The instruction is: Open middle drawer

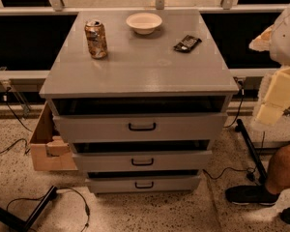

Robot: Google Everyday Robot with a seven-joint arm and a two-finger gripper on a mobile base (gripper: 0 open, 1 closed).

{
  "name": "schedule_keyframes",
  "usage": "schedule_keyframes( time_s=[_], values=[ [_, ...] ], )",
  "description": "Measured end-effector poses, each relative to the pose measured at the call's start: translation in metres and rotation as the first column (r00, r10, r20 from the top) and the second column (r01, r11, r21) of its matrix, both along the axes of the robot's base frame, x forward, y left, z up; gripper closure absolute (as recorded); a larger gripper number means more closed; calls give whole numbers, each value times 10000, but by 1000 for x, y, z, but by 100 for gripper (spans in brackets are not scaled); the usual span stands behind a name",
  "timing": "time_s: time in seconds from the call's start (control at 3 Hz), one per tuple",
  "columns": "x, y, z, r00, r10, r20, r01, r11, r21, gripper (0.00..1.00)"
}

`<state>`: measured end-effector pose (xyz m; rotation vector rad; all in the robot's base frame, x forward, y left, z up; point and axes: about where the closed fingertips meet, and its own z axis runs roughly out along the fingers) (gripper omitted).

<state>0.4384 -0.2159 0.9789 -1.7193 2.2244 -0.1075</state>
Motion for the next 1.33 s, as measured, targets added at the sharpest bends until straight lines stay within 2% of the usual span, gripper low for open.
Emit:
schedule_keyframes(
  time_s=[0.33,0.67,1.0,1.33],
  values=[
    [0,0,0,10000,0,0,0,10000,0,0],
    [6,9,-24,10000,-54,12,53,9995,314,0],
    [1,43,-91,9998,126,133,-137,9958,905,0],
    [-7,74,-161,9990,440,73,-445,9933,1068,0]
  ],
)
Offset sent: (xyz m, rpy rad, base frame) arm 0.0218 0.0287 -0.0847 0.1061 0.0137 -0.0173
